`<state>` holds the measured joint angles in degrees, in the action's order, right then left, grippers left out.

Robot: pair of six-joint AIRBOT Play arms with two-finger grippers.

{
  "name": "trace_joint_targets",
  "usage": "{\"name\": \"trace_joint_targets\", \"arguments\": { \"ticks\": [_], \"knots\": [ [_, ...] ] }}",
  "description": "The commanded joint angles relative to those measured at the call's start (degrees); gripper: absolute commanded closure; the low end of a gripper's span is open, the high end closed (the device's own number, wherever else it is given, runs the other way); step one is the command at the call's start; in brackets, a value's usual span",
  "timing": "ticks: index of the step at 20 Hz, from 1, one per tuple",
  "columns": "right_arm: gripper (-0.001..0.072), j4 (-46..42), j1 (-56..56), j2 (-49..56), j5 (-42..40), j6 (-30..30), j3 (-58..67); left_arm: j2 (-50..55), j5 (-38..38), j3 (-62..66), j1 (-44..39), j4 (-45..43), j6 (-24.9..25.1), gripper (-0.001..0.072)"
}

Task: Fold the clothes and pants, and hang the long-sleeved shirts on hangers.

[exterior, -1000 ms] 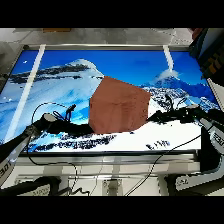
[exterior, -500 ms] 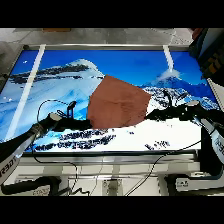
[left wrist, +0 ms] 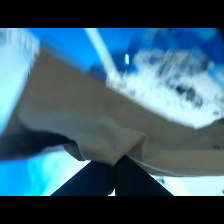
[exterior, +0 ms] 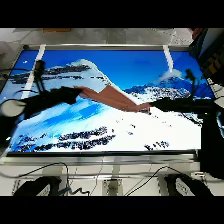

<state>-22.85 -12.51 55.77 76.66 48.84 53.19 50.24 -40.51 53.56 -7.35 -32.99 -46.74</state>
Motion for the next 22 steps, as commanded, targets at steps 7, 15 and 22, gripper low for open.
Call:
{"name": "trace_joint_targets", "arguments": {
  "ticks": [7, 15, 22],
  "knots": [
    [0.0694, 9.8, 3.4, -34.0, -7.1, 26.2, 0.0, -35.4, 2.7, 1.9, 0.1, -5.8, 3.5, 0.0701],
    [0.0694, -12.8, 3.7, -24.7, -23.4, 41.2, -6.5, -15.4, -1.3, -7.9, -1.5, -14.0, -14.3, 0.07],
    [0.0693, -13.6, 12.2, 3.0, -43.1, 37.0, -8.3, 17.8, 21.8, -3.3, -15.5, -5.9, -8.0, 0.07]
  ]
}}
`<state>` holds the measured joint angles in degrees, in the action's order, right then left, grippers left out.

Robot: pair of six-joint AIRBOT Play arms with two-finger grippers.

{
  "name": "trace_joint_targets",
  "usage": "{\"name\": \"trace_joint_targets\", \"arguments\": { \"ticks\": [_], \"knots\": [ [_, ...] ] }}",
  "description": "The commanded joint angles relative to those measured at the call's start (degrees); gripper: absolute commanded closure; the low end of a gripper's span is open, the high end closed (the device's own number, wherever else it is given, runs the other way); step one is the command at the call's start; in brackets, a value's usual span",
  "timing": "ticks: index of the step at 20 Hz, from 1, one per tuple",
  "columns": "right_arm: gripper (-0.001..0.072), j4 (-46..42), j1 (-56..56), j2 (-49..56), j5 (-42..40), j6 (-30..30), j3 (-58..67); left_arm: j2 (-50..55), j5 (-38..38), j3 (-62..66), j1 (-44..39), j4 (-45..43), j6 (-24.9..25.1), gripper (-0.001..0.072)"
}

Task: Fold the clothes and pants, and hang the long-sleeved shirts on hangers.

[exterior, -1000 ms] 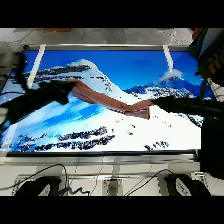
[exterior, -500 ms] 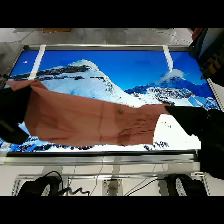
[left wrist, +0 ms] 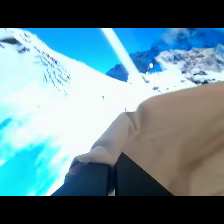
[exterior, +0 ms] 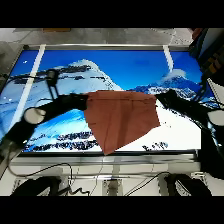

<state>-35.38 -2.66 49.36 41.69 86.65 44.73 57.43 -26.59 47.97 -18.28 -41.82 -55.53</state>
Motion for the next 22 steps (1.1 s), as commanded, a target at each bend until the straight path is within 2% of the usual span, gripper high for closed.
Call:
{"name": "trace_joint_targets", "arguments": {
  "ticks": [1, 2, 4, 9, 12, 14, 17, 22],
  "knots": [
    [0.0693, -2.2, 2.1, 11.5, -8.2, -0.8, 0.7, 12.1, 7.2, 3.3, -5.5, 2.9, 0.8, 0.07],
    [0.0693, -4.0, 1.9, 12.5, -7.8, -0.8, 1.1, 12.3, 6.2, 3.4, -5.9, 2.9, 0.4, 0.07],
    [0.0693, -11.0, 1.2, 12.7, -5.9, -0.8, 1.9, 11.5, -0.5, 3.4, -5.5, 2.9, -3.6, 0.07],
    [0.0693, -25.8, -2.8, 12.7, 20.3, -0.8, 8.5, 10.2, -28.7, 3.3, -5.7, 2.4, -17.0, 0.07],
    [0.0693, -34.3, -2.8, 12.8, 27.4, -0.8, 9.7, 10.7, -39.4, 2.8, -9.8, 2.4, -18.2, 0.07],
    [0.0694, -37.7, -2.8, 12.9, 30.9, -0.8, 9.6, 11.1, -41.3, 2.3, -12.8, -0.1, -18.6, 0.07],
    [0.0693, -43.5, -2.8, 12.9, 35.6, -0.8, 9.6, 11.1, -41.9, 1.3, -15.8, -4.8, -24.2, 0.07],
    [0.0694, -47.5, -2.8, 12.9, 35.4, -0.8, 9.6, 11.5, -41.8, 0.0, -20.8, -3.1, -25.4, 0.0699]
  ]
}}
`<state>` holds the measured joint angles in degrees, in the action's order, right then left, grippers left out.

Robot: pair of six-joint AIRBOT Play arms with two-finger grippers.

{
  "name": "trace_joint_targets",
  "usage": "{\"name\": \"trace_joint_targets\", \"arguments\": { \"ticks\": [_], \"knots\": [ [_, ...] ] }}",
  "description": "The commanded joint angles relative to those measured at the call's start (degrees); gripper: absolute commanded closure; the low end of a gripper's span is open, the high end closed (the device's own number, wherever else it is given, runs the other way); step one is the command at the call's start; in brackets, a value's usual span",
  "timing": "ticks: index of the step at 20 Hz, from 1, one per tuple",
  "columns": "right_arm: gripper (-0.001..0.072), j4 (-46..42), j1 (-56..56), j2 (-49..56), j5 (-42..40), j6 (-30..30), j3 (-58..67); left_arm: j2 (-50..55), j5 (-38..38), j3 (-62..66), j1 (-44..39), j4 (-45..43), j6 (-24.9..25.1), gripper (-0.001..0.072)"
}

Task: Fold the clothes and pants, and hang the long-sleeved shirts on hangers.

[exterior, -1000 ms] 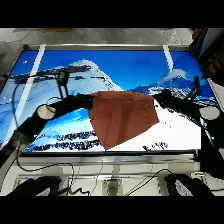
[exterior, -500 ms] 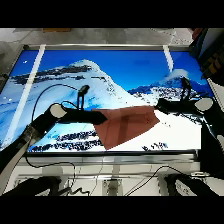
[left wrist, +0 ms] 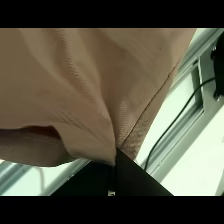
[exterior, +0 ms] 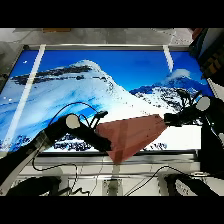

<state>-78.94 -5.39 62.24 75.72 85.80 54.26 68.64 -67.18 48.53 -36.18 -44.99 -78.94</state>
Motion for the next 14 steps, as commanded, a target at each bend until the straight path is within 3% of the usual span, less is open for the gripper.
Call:
{"name": "trace_joint_targets", "arguments": {
  "ticks": [1, 6, 7, 8, 9, 10, 11, 14],
  "knots": [
    [0.0693, -4.3, 0.0, 0.0, 1.2, 0.0, 0.1, 0.7, -1.0, -0.6, -4.2, 1.0, -2.1, 0.0699],
    [0.0693, -4.4, 0.0, 0.0, 0.2, 0.0, 0.1, 4.6, 4.7, -0.6, -11.6, 5.5, -2.1, 0.0692],
    [0.0692, -4.3, 0.0, 0.0, 0.3, 0.0, 0.1, 5.5, 4.8, -0.6, -12.4, 6.3, -2.1, 0.0594],
    [0.063, -4.2, 0.0, 0.0, 1.0, 0.0, 0.1, 6.2, 4.7, -0.6, -12.9, 6.6, -2.1, 0.034],
    [0.0432, -4.2, 0.0, 0.0, 2.0, 0.0, 0.1, 6.6, 4.5, -0.6, -13.3, 6.5, -2.1, 0.0014],
    [0.0158, -4.3, 0.0, 0.0, 2.6, 0.0, 0.1, 6.6, 4.4, -0.6, -13.3, 6.5, -2.1, -0.0013],
    [0.005, -4.2, 0.0, 0.0, 2.3, -0.3, 0.1, 6.6, 4.4, -0.6, -13.3, 6.5, -2.1, -0.0013],
    [0.0056, -4.4, 0.0, 0.0, -6.4, -1.7, 0.1, 6.6, 4.4, -0.5, -12.3, 6.5, -1.6, -0.0013]
  ]
}}
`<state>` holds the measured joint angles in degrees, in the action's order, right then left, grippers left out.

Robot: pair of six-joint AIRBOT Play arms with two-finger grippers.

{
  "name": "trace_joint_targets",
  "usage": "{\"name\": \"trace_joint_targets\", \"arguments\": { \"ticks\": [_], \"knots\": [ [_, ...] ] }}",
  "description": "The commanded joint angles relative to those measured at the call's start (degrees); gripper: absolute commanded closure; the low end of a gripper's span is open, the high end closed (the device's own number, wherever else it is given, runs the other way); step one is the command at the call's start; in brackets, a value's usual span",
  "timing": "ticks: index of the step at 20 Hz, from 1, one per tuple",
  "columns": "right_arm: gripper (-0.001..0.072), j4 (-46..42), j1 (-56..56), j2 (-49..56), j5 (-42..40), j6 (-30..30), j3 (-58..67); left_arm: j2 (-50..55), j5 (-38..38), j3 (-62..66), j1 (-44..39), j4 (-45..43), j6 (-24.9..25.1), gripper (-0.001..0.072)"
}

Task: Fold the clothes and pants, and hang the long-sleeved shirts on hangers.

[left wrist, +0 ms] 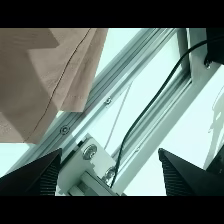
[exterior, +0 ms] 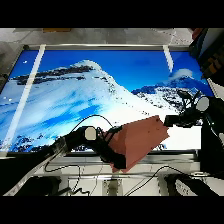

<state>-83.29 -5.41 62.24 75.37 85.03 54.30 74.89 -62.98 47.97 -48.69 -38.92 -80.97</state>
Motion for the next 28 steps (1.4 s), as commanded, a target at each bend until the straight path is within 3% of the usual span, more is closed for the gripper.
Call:
{"name": "trace_joint_targets", "arguments": {
  "ticks": [1, 2, 3, 4, 5, 8, 10, 13, 16, 17, 18, 19, 24, 28],
  "knots": [
    [0.011, -0.2, 0.0, 0.0, -9.7, -0.9, 0.1, 0.3, 0.3, 0.0, 1.1, 0.4, 0.4, -0.0013],
    [0.0307, -0.9, 0.0, 0.0, -14.1, -0.9, 0.2, 0.3, 0.3, 0.0, 2.3, 0.4, 0.4, -0.0012],
    [0.0584, -1.8, -0.1, 0.0, -18.6, -1.2, 0.2, 0.2, 0.4, 0.1, 4.0, 0.4, 0.4, -0.0012],
    [0.0679, -3.4, -0.1, 0.0, -23.9, -1.8, 0.2, 0.0, 0.5, 0.2, 5.9, 0.4, 0.4, -0.0012],
    [0.0693, -4.3, -0.1, 0.0, -28.8, -1.8, 0.2, -0.3, 0.9, 0.2, 8.2, 0.4, 0.4, -0.0012],
    [0.0695, -4.4, -1.4, 0.9, -37.0, -1.9, 0.2, -1.9, 4.2, 0.5, 16.1, 0.4, 0.4, -0.0006],
    [0.0697, -2.5, -5.5, 3.8, -33.0, -4.8, 0.2, -3.4, 5.6, 1.1, 21.3, 0.4, 0.4, 0.0102],
    [0.0697, 7.3, -13.0, 10.9, -16.8, -20.7, 0.2, -5.9, 5.9, 1.5, 27.2, 0.4, 0.4, 0.0113],
    [0.0695, 23.9, -17.6, 17.6, 1.1, -40.4, 0.2, -6.4, 6.4, 1.5, 29.5, 0.4, 0.4, 0.0113],
    [0.0632, 28.8, -18.3, 19.2, 4.9, -42.5, 0.2, -6.4, 6.6, 1.5, 29.5, 0.4, 0.4, 0.0113],
    [0.0366, 30.9, -18.5, 20.0, 4.2, -42.5, 0.2, -6.4, 6.7, 1.5, 29.5, 0.4, 0.4, 0.0113],
    [0.0214, 31.2, -18.4, 20.2, 1.6, -42.1, 0.2, -6.4, 6.6, 1.5, 29.3, 0.4, 0.4, 0.0113],
    [0.0185, 29.7, -18.3, 20.7, -5.5, -39.5, 0.3, -6.4, 6.7, 1.5, 29.3, 0.4, 0.4, 0.0113],
    [0.0186, 26.2, -18.3, 23.8, -4.5, -36.5, 5.2, -6.4, 6.7, 1.5, 29.3, 0.4, 0.4, 0.0113]
  ]
}}
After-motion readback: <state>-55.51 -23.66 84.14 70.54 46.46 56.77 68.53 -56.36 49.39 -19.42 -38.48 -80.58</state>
